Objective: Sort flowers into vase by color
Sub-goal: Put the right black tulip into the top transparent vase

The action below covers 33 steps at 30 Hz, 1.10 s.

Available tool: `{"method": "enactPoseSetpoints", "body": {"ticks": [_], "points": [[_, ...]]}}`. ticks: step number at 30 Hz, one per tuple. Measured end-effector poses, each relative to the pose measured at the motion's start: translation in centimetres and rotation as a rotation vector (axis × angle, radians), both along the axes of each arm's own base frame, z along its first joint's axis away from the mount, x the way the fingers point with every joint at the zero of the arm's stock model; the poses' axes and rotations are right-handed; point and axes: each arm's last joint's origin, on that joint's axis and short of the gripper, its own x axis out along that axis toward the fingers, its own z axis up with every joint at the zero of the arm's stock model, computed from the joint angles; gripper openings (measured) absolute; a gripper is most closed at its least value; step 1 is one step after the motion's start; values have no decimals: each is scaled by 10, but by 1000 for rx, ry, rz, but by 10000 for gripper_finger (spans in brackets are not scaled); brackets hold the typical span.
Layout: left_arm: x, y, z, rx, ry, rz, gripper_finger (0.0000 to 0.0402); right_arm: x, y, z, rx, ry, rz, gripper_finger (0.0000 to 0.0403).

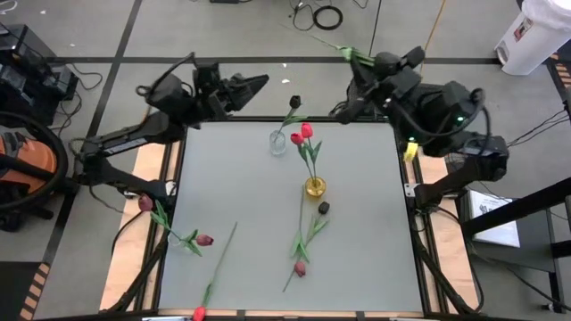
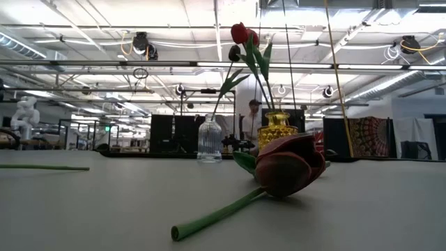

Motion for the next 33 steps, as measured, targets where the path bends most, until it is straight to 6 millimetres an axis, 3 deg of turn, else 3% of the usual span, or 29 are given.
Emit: {"method": "enactPoseSetpoints", "body": {"ticks": [7, 14, 22, 33], "points": [[-35, -4, 3, 95, 164, 89, 157, -23, -3, 1, 82, 34, -34, 0], [-56, -7, -5, 132, 340, 163, 157, -28, -3, -4, 152, 54, -3, 0], [-59, -7, -17, 127, 478, 190, 157, -14, -6, -11, 295, 173, 39, 0], [-57, -6, -25, 215, 583, 243, 157, 28, -6, -2, 349, 247, 231, 0]]}}
